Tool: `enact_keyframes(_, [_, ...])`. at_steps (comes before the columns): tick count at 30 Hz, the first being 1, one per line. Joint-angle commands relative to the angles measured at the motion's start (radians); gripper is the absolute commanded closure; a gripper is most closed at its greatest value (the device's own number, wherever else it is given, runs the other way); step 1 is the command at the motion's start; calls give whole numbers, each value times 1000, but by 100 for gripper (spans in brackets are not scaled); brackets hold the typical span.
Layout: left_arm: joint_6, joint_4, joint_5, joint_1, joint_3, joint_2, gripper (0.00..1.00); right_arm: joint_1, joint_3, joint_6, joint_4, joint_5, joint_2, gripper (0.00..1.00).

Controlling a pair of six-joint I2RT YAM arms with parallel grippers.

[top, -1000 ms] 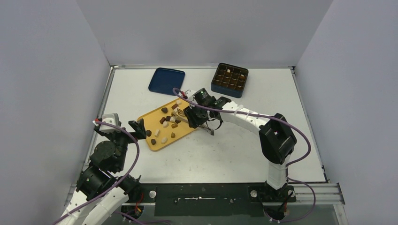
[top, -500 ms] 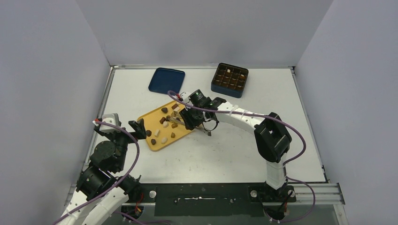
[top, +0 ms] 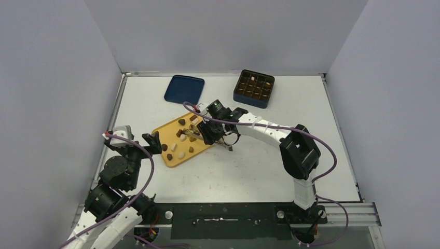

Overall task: Pack the chocolate
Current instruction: Pick up the fake chocolate from the plate.

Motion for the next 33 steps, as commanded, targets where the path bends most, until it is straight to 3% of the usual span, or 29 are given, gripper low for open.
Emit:
enact_keyframes(1, [8, 28, 1, 6, 11, 2, 3, 9, 57, -22, 10, 7, 13, 58])
enact_keyframes(11, [6, 27, 1, 6, 11, 2, 3, 13, 92, -32, -9, 27, 40, 59])
enact_keyframes(15, [6, 27, -1, 6, 10, 0, 3, 16, 95, -34, -11, 29, 34, 63])
enact_keyframes(33, [6, 28, 1, 6, 10, -1, 3, -1, 43, 18, 26, 52, -139, 72])
